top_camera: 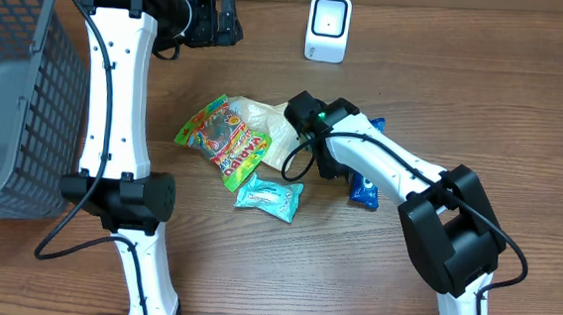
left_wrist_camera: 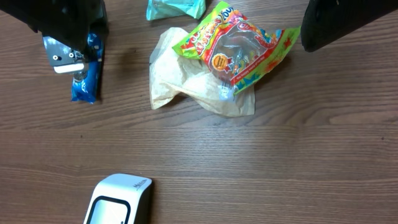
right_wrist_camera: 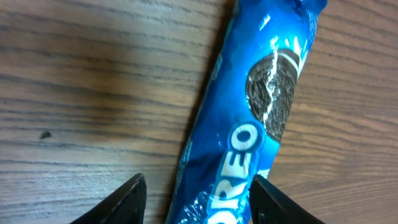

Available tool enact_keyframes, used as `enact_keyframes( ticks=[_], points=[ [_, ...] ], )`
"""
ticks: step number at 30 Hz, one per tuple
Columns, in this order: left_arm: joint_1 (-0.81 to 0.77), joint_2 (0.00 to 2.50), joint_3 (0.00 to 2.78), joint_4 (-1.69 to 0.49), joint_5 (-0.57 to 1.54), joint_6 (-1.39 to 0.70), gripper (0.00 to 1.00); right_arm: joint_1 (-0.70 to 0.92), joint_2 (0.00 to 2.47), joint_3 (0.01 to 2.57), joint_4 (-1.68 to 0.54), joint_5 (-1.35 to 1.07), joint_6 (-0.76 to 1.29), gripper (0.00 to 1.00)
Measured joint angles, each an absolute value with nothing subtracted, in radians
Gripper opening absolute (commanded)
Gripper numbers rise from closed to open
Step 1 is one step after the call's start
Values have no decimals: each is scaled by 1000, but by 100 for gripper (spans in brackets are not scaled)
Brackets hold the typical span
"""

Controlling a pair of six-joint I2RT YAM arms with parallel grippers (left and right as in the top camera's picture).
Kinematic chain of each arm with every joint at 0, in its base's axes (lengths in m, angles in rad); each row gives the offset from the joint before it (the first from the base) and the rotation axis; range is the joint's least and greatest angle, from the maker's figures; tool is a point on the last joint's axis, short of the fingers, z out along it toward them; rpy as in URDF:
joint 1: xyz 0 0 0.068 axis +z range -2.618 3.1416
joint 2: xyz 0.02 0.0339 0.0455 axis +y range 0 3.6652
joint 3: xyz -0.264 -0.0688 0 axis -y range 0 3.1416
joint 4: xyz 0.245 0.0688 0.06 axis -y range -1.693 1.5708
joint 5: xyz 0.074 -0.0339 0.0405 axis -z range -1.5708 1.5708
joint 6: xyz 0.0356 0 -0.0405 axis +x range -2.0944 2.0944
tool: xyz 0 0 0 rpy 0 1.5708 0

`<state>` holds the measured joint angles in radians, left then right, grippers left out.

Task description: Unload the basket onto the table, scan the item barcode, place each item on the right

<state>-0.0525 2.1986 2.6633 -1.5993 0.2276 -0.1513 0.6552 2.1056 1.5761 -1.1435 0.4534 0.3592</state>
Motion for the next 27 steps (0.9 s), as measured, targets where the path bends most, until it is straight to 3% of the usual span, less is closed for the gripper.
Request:
enact_keyframes(
  ticks=[20,22,23,27],
  points=[
    [-53,2199,2663,-1599,228,-151,100,612,2141,1498,-1081,479,305,52],
    [-52,2199,2663,-1599,228,-152,100,584,2130,1475,-1082,488,303,43],
    [-53,2199,2663,-1599,228,-151,100,573,2128,1466,-1082,492,303,27],
    [-53,2199,2663,-1599,228,-152,100,546,2128,1443,-1086,529,287,21]
  ],
)
